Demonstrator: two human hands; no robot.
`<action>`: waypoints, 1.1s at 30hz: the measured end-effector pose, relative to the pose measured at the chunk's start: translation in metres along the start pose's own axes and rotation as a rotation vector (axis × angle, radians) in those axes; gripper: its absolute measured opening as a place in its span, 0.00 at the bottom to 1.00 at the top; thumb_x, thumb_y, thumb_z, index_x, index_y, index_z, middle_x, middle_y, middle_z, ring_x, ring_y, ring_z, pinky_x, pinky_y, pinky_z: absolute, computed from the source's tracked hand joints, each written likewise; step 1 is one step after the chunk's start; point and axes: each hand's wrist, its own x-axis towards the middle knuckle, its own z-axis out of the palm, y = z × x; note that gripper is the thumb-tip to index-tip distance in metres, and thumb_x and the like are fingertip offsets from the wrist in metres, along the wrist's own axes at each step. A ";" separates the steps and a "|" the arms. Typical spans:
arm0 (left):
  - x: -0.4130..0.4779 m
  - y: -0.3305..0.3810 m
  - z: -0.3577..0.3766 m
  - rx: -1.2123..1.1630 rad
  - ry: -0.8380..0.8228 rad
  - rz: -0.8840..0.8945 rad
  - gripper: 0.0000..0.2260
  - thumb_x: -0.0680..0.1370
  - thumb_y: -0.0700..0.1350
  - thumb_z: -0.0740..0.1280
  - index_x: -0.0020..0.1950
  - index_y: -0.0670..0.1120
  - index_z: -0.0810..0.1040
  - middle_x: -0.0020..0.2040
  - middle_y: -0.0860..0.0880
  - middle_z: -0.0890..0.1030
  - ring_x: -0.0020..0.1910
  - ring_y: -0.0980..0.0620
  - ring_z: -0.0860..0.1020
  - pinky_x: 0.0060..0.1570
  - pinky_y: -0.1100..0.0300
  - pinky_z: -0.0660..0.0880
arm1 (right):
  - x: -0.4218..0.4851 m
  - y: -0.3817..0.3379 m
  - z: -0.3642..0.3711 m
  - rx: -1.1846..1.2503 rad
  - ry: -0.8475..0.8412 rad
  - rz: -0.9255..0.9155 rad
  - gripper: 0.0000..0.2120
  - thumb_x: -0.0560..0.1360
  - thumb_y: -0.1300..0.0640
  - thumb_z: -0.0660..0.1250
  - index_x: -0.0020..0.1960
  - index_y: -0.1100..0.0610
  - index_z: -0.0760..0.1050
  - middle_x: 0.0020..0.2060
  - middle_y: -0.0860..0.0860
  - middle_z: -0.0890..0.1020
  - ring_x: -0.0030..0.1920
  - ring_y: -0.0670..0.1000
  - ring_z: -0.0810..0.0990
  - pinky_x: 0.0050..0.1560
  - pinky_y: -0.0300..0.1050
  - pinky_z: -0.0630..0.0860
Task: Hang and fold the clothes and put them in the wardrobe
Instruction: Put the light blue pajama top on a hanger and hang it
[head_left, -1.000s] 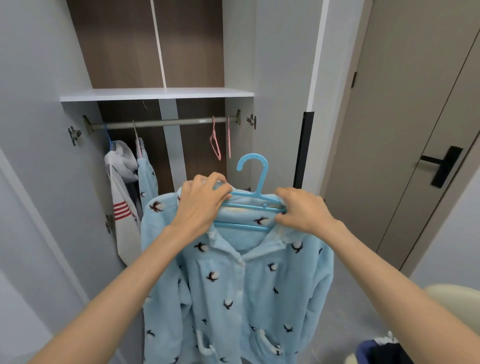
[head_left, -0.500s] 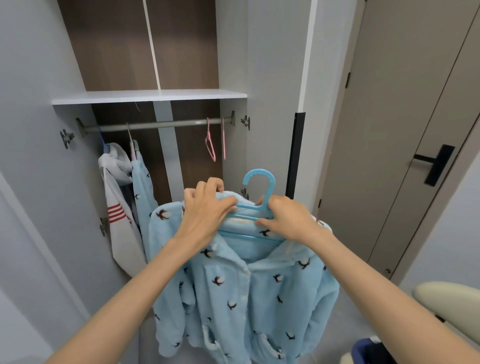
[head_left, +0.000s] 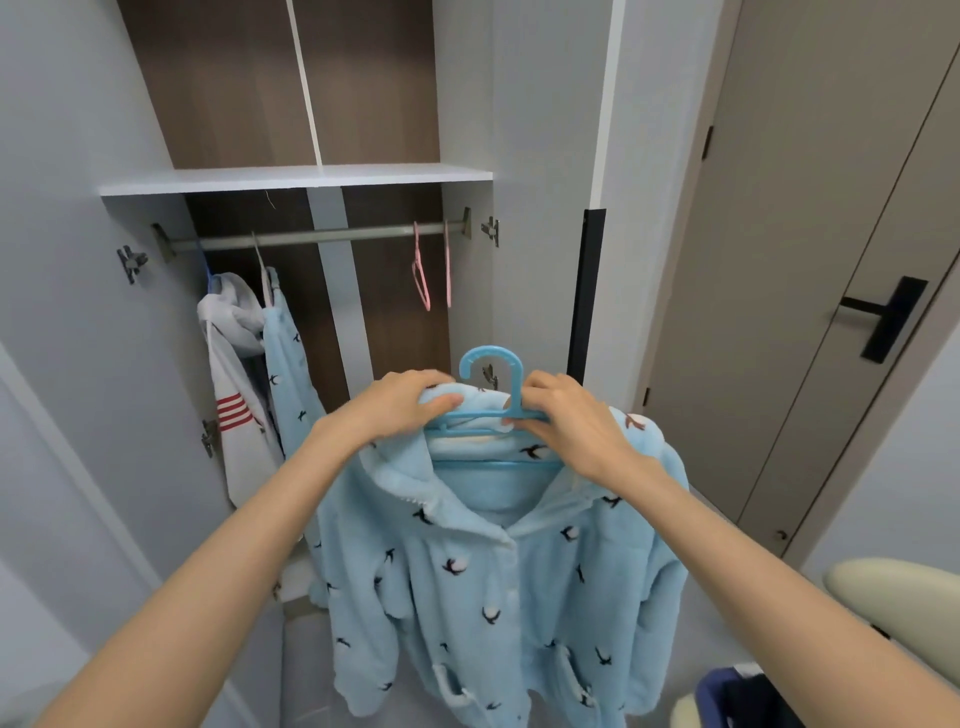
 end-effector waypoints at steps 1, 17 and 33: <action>0.003 0.002 -0.003 0.023 -0.066 -0.040 0.15 0.79 0.52 0.61 0.64 0.49 0.75 0.58 0.49 0.78 0.50 0.52 0.75 0.47 0.61 0.70 | -0.002 0.001 -0.001 0.011 -0.007 0.003 0.06 0.77 0.52 0.66 0.52 0.52 0.79 0.48 0.46 0.74 0.48 0.51 0.70 0.42 0.50 0.73; 0.005 0.016 0.024 -0.132 -0.107 0.071 0.12 0.81 0.49 0.59 0.60 0.48 0.77 0.55 0.50 0.80 0.53 0.52 0.76 0.54 0.58 0.72 | -0.003 0.044 0.002 -0.002 -0.443 0.242 0.14 0.75 0.49 0.66 0.42 0.59 0.68 0.50 0.50 0.63 0.55 0.52 0.60 0.59 0.55 0.70; 0.070 -0.112 0.039 -0.303 0.377 0.014 0.15 0.79 0.52 0.63 0.64 0.53 0.75 0.58 0.56 0.79 0.55 0.56 0.76 0.57 0.54 0.74 | 0.125 0.048 0.078 0.029 -0.383 0.454 0.26 0.80 0.40 0.49 0.36 0.57 0.71 0.41 0.53 0.77 0.50 0.57 0.73 0.53 0.52 0.72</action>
